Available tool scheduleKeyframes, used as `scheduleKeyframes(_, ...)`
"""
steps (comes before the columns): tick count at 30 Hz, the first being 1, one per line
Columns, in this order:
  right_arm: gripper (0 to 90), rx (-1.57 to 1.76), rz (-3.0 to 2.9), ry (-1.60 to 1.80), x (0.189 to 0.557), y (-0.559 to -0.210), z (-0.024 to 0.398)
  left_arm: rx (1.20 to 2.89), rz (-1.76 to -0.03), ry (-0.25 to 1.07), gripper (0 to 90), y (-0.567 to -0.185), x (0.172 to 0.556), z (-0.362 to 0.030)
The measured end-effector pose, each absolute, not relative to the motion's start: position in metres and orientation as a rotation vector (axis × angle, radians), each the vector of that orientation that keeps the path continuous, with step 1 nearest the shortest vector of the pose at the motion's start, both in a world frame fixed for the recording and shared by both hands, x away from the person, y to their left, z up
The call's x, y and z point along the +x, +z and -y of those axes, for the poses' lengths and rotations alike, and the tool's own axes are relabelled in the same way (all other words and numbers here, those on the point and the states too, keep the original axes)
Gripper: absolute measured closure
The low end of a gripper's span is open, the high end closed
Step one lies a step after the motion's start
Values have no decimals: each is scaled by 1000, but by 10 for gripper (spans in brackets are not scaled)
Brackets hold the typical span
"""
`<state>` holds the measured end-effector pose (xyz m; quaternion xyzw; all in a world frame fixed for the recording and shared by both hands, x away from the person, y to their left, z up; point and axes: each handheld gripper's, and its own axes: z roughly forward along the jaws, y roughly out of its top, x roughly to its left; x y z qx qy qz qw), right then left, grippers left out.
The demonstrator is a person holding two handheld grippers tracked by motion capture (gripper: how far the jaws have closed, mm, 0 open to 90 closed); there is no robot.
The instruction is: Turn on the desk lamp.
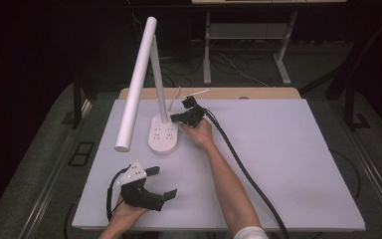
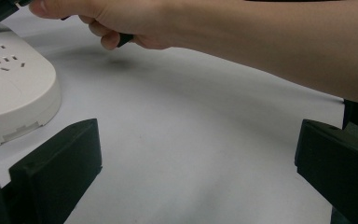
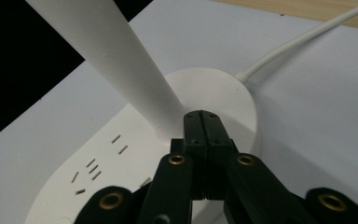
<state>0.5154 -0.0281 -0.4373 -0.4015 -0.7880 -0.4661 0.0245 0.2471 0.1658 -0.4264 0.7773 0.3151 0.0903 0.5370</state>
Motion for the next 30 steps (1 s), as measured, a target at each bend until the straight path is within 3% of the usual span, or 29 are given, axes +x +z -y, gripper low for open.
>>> scheduleKeyframes(30, 897, -1228, 2455, -1508, 504, -431, 39, 1852, -754, 211, 0, -427, 247, -165)
